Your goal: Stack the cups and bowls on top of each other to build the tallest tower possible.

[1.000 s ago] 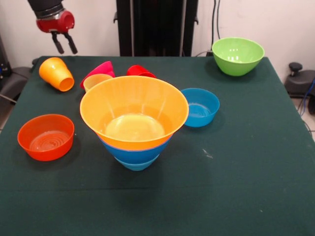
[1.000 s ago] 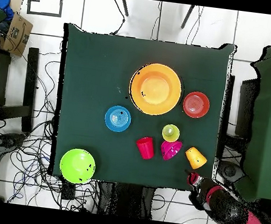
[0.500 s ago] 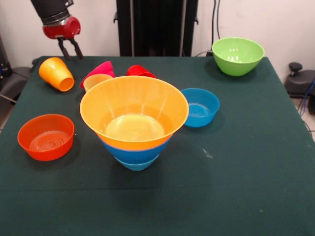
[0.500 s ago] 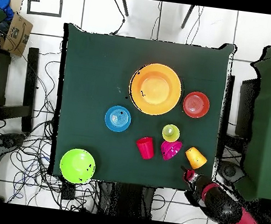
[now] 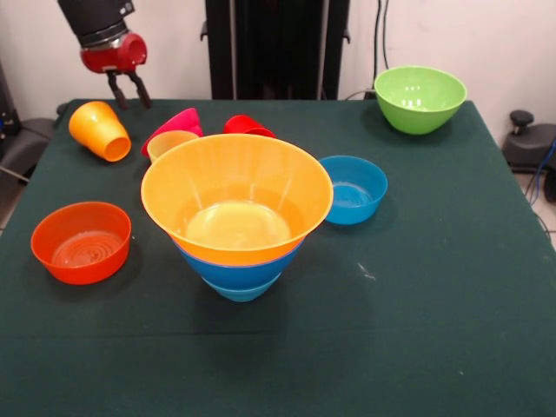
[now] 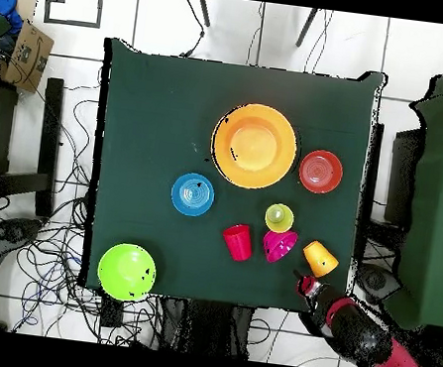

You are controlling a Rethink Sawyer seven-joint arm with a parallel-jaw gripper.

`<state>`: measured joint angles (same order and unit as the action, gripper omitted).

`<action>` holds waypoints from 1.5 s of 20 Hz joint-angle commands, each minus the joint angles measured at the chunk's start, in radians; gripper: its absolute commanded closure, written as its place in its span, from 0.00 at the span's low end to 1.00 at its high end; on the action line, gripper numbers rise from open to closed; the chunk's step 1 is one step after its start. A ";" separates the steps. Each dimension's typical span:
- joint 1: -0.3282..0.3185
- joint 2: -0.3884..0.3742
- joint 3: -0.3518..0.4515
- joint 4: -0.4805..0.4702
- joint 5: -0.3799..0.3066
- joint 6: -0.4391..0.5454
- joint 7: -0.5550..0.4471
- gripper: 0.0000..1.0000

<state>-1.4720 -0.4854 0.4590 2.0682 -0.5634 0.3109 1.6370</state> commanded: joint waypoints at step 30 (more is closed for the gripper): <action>0.077 0.017 0.018 -0.154 -0.067 0.045 -0.040 0.00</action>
<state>-1.4677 -0.5603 0.4592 2.0034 -0.5636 0.3309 1.6370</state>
